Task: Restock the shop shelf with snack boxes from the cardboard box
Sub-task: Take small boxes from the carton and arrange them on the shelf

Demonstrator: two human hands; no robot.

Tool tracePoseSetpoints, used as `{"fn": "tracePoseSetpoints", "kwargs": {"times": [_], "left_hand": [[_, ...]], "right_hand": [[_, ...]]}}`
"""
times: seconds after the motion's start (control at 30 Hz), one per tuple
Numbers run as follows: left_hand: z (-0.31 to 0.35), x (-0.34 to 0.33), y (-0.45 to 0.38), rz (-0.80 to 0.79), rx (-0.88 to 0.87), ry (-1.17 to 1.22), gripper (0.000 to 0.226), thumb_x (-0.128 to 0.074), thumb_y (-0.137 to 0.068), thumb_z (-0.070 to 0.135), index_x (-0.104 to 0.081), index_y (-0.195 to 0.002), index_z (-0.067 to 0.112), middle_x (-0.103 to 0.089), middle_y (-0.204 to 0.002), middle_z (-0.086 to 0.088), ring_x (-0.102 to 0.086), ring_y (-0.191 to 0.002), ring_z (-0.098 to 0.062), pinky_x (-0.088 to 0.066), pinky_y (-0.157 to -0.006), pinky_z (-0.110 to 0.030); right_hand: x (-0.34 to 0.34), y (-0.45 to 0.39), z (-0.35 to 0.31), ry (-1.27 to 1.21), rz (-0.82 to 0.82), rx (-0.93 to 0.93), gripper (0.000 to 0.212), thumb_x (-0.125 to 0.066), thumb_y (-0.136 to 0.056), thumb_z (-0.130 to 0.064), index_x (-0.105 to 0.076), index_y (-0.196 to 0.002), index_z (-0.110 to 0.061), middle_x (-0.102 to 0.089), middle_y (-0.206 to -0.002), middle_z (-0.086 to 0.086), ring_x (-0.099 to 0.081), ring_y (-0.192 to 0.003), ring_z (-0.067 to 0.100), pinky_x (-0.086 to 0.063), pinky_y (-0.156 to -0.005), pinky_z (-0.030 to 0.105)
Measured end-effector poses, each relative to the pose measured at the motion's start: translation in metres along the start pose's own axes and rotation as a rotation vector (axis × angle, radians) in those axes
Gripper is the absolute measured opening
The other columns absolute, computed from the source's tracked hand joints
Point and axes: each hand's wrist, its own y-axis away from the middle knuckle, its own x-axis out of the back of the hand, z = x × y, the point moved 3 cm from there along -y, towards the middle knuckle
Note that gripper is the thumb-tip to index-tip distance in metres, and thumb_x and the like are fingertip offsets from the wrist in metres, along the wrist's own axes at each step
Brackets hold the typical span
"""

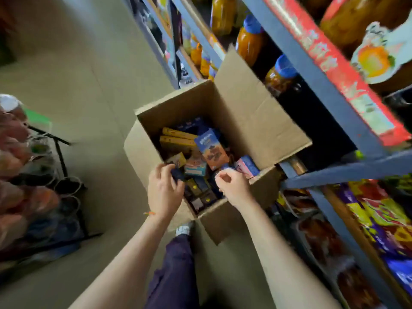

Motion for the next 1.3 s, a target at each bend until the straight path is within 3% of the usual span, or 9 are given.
{"fn": "tracePoseSetpoints", "kwargs": {"times": [0.13,0.27,0.4,0.53,0.7,0.9,1.03,1.13,1.3], "left_hand": [[-0.045,-0.021,-0.053,-0.009,0.006,-0.070,0.074,-0.068,-0.076,0.022,-0.045,-0.145,0.006,-0.030,-0.155,-0.028,-0.030,-0.143,-0.045,-0.033,-0.115,-0.052],[-0.056,-0.040,-0.073,-0.072,0.048,-0.015,0.078,-0.057,-0.079,0.030,-0.036,-0.152,0.015,-0.014,-0.163,-0.022,-0.019,-0.150,-0.038,-0.030,-0.118,-0.049],[-0.060,-0.044,-0.073,-0.063,0.055,0.064,0.079,-0.057,-0.081,0.023,-0.029,-0.155,0.021,-0.005,-0.166,-0.014,-0.013,-0.153,-0.029,-0.024,-0.120,-0.038],[-0.061,-0.044,-0.073,-0.042,0.037,0.069,0.079,-0.057,-0.083,0.022,-0.027,-0.156,0.023,-0.003,-0.167,-0.012,-0.009,-0.154,-0.025,-0.021,-0.119,-0.034],[-0.059,-0.045,-0.073,-0.052,0.036,0.033,0.078,-0.062,-0.081,0.018,-0.033,-0.154,0.020,-0.006,-0.166,-0.014,-0.011,-0.153,-0.030,-0.020,-0.118,-0.036],[-0.028,-0.026,-0.068,-0.020,0.080,-0.002,0.056,-0.062,-0.085,0.029,-0.053,-0.137,0.008,-0.028,-0.158,-0.022,-0.024,-0.146,-0.040,-0.023,-0.118,-0.044],[0.022,-0.004,-0.059,-0.116,0.337,0.475,0.063,-0.073,-0.087,0.034,-0.046,-0.140,0.013,-0.055,-0.135,-0.007,-0.055,-0.121,-0.021,-0.043,-0.108,-0.038],[0.081,0.015,-0.039,-0.256,0.445,0.875,0.064,-0.077,-0.084,0.037,-0.042,-0.134,0.019,-0.068,-0.111,-0.002,-0.071,-0.093,-0.011,-0.059,-0.084,-0.037],[0.196,0.061,0.030,-0.366,0.191,1.135,0.046,-0.077,-0.085,0.025,-0.058,-0.124,0.010,-0.073,-0.110,-0.016,-0.069,-0.072,-0.024,-0.052,-0.047,-0.027]], "right_hand": [[-0.060,-0.074,0.009,0.179,-0.118,-0.173,0.012,-0.064,-0.088,-0.022,-0.062,-0.098,-0.028,-0.069,-0.101,0.002,-0.065,-0.098,0.026,-0.049,-0.075,0.031],[-0.104,-0.119,0.035,-0.034,-0.135,-0.446,0.058,-0.065,-0.090,-0.020,-0.042,-0.143,-0.022,-0.056,-0.131,0.002,-0.054,-0.121,0.027,-0.045,-0.099,0.034],[-0.129,-0.145,0.081,-0.478,0.091,-0.780,0.044,-0.065,-0.086,-0.023,-0.049,-0.127,-0.028,-0.057,-0.131,0.013,-0.060,-0.111,0.033,-0.053,-0.095,0.053],[-0.132,-0.154,0.072,-0.766,0.191,-0.860,0.024,-0.068,-0.092,-0.015,-0.058,-0.113,-0.009,-0.064,-0.115,0.018,-0.066,-0.100,0.034,-0.058,-0.064,0.038],[-0.123,-0.150,0.046,-0.857,0.148,-0.879,0.037,-0.066,-0.092,-0.010,-0.051,-0.126,-0.006,-0.062,-0.110,0.019,-0.065,-0.089,0.030,-0.055,-0.060,0.037],[-0.077,-0.087,-0.006,-0.796,-0.015,-0.746,0.025,-0.059,-0.090,-0.010,-0.062,-0.115,-0.009,-0.069,-0.103,0.013,-0.066,-0.088,0.022,-0.050,-0.061,0.029],[-0.017,-0.031,-0.035,-0.891,-0.030,-0.531,0.015,-0.054,-0.091,-0.008,-0.064,-0.099,-0.015,-0.067,-0.101,0.010,-0.061,-0.088,0.019,-0.045,-0.067,0.028],[0.035,0.016,-0.056,-1.031,-0.008,-0.346,0.020,-0.047,-0.093,-0.005,-0.064,-0.094,-0.015,-0.067,-0.084,0.005,-0.061,-0.068,0.011,-0.045,-0.057,0.021],[0.132,0.117,-0.087,-1.117,0.011,0.030,0.040,-0.072,-0.066,-0.025,-0.066,-0.104,-0.011,-0.071,-0.097,0.008,-0.066,-0.077,0.015,-0.049,-0.062,0.025]]}}
